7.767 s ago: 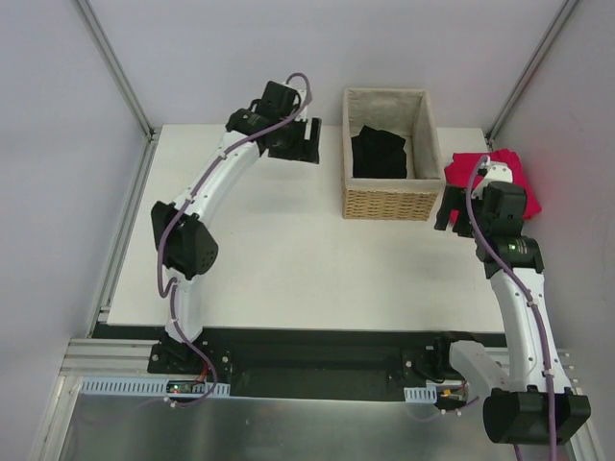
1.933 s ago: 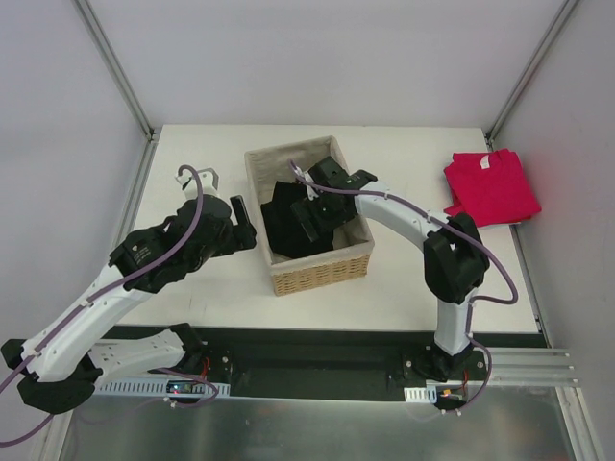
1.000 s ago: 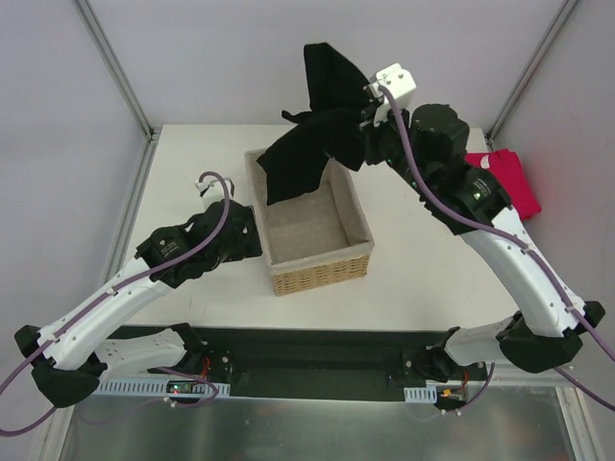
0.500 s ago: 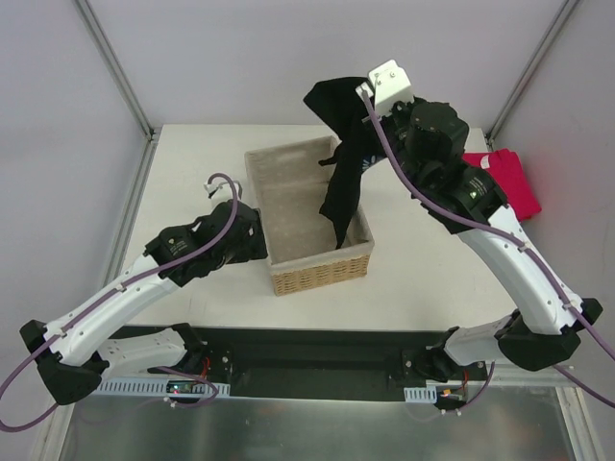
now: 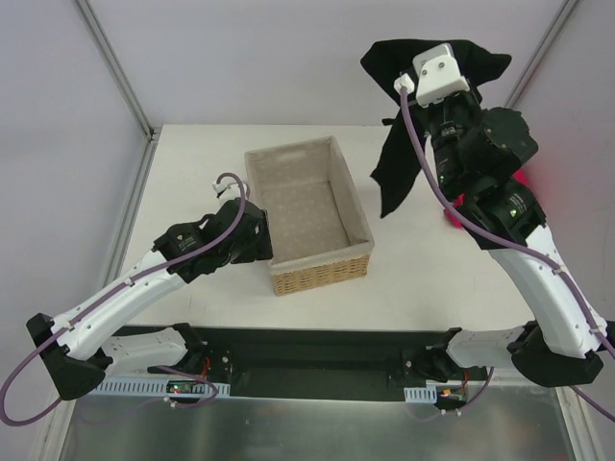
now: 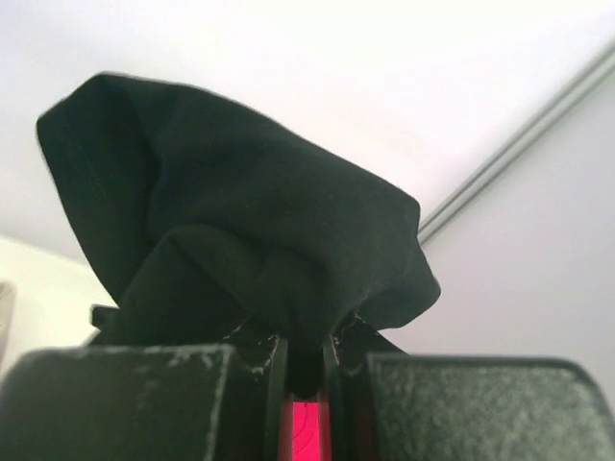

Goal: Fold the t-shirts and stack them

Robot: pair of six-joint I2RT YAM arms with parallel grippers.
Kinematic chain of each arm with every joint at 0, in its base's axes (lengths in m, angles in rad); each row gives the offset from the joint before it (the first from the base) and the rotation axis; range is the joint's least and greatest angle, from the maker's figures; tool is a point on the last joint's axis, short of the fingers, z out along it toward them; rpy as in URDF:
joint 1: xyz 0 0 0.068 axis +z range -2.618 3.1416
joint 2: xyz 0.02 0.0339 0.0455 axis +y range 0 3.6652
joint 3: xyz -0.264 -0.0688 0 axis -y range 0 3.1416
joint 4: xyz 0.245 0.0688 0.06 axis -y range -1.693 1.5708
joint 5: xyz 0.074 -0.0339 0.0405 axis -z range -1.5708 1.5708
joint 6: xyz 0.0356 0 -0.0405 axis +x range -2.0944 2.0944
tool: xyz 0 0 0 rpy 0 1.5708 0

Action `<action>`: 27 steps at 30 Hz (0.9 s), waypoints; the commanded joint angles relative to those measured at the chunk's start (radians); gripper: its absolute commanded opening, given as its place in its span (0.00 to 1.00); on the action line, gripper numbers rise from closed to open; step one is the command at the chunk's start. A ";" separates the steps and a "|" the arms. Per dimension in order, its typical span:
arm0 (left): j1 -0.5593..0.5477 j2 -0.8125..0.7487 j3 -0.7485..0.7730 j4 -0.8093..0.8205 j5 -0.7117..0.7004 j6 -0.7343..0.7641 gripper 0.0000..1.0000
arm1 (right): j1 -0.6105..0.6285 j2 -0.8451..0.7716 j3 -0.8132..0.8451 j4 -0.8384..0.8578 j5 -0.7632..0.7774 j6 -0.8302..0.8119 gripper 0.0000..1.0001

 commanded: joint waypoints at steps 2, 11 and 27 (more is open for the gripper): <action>-0.007 0.014 -0.011 0.025 0.021 0.012 0.69 | -0.009 -0.017 0.056 0.118 0.051 -0.070 0.01; -0.006 -0.004 -0.033 0.027 0.014 0.012 0.69 | -0.015 -0.194 -0.298 -0.126 0.131 0.282 0.01; -0.006 0.000 -0.054 0.039 0.014 0.016 0.68 | -0.021 -0.226 -0.620 -0.793 -0.056 0.941 0.01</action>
